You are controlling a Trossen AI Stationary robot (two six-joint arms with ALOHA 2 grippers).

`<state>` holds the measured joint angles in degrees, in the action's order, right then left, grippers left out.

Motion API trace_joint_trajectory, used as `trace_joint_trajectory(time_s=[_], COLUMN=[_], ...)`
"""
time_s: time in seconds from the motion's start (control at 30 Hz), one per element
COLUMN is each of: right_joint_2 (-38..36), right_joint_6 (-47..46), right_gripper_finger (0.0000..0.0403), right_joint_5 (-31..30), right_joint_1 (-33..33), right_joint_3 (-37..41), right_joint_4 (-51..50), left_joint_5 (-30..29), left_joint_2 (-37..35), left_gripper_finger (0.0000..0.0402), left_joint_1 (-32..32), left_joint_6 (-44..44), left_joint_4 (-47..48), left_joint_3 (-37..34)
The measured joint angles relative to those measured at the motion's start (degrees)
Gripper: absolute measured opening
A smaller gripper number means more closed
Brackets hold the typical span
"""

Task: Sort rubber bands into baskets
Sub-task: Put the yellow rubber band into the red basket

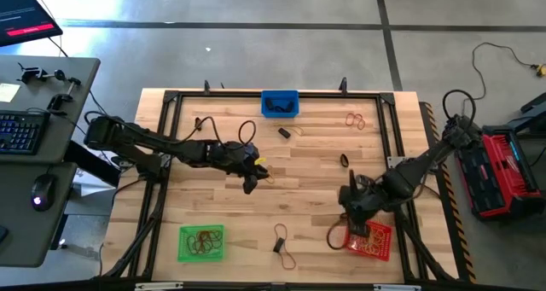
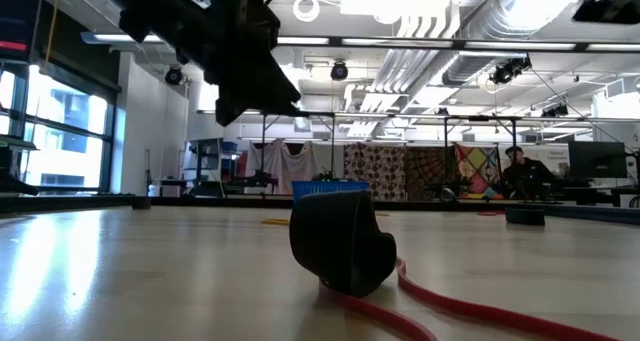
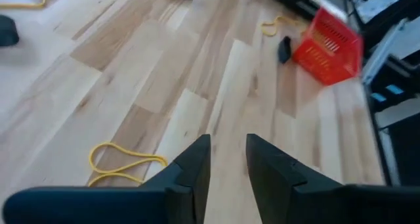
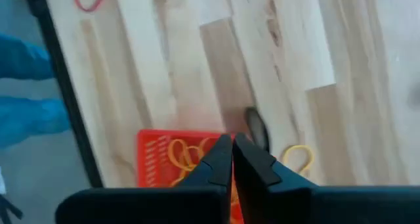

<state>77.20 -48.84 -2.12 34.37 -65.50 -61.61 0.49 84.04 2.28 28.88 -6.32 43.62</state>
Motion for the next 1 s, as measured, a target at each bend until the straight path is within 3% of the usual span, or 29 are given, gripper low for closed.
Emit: trace_joint_trajectory(time_s=[0.2,0.47,0.7,1.0], right_joint_2=[-1.6,-4.4,-6.1,-6.1], right_joint_6=[8.5,17.9,28.1,35.6], right_gripper_finger=[0.0000,0.0000,0.0000,0.0000], right_joint_5=[3.0,-5.7,3.9,5.7], right_joint_1=[-8.2,-14.8,-22.8,-30.7], right_joint_3=[1.2,2.7,12.5,19.7], right_joint_4=[-0.9,3.4,21.1,29.9], left_joint_5=[-0.3,0.5,-0.4,-4.2], left_joint_2=[3.6,4.2,4.2,4.2], left_gripper_finger=[0.0095,0.0095,0.0095,0.0095], left_joint_1=[0.0,0.0,0.0,0.0], left_joint_6=[2.3,1.9,-4.1,-1.9], left_joint_4=[-0.2,0.3,6.2,10.4], left_joint_3=[0.0,0.4,3.0,3.4])
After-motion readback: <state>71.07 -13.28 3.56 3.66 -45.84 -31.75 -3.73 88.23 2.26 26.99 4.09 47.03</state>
